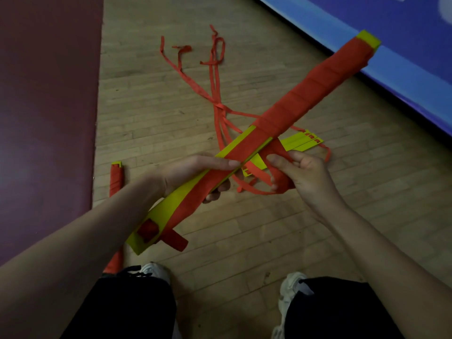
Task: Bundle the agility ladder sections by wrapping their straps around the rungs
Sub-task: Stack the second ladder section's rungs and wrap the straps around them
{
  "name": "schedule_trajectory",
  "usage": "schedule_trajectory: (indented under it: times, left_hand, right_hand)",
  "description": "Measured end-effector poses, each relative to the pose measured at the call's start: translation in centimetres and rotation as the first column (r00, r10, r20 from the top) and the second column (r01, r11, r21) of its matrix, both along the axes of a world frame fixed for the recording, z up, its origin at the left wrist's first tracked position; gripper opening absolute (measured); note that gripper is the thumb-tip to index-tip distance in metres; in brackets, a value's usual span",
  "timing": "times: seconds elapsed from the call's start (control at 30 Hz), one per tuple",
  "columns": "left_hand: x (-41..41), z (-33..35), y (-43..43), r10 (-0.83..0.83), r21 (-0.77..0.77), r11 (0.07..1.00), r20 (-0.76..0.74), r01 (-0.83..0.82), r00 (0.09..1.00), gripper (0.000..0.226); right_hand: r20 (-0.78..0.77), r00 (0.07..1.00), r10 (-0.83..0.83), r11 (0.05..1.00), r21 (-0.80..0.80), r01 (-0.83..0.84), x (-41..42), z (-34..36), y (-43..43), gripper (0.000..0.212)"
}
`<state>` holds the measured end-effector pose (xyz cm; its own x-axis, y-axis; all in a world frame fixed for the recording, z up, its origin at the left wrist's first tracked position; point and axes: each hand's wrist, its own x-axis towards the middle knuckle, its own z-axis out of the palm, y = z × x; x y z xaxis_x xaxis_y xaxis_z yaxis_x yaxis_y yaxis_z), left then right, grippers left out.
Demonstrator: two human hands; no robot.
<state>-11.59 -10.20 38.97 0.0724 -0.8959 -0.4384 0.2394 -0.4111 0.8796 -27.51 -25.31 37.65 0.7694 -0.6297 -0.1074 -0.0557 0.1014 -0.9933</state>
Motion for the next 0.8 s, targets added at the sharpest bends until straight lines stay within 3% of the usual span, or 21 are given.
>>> schedule_trajectory:
  times: [0.13,0.33,0.47,0.57,0.6,0.67,0.73,0.8]
  left_hand:
    - [0.1,0.0,-0.1,0.043,-0.011,0.999,0.04,-0.043,0.998,0.024]
    - [-0.8,-0.3,-0.9,0.169,0.004,0.985,0.236,-0.175,0.957,0.026]
    - [-1.6,-1.0,-1.7,0.189,0.033,0.973,0.455,-0.229,0.87,0.022]
    - [-2.3,-2.0,-2.2,0.106,0.05,0.984,0.603,-0.17,0.791,0.014]
    - [-2.4,-2.4,-2.2,0.069,0.051,0.989,0.677,-0.141,0.733,0.011]
    - [-3.0,-3.2,-2.4,-0.022,0.086,0.992,0.851,-0.096,0.525,0.017]
    - [-4.0,-3.9,-2.6,-0.091,0.111,0.99,0.975,-0.09,0.202,0.03]
    - [-5.2,-4.6,-2.9,-0.094,0.084,0.993,0.988,-0.087,-0.122,0.036]
  right_hand:
    - [-0.068,0.997,-0.021,1.0,0.007,0.021,0.0,-0.1,-0.1,0.009]
    - [-0.202,0.976,-0.087,0.993,-0.099,0.068,-0.1,-0.7,-0.4,0.028]
    - [-0.186,0.978,-0.097,0.986,-0.154,0.069,0.2,-0.5,0.0,0.026]
    - [-0.198,0.974,-0.112,0.946,-0.321,0.044,0.3,-1.2,0.5,0.045]
    - [-0.209,0.97,-0.125,0.929,-0.368,0.041,0.3,-1.6,0.6,0.051]
    - [-0.234,0.957,-0.171,0.903,-0.426,0.057,0.4,-2.2,0.8,0.054]
    - [-0.241,0.944,-0.224,0.893,-0.439,0.1,0.7,-2.3,0.8,0.055]
    - [-0.245,0.932,-0.267,0.901,-0.407,0.151,0.9,-1.9,0.9,0.057]
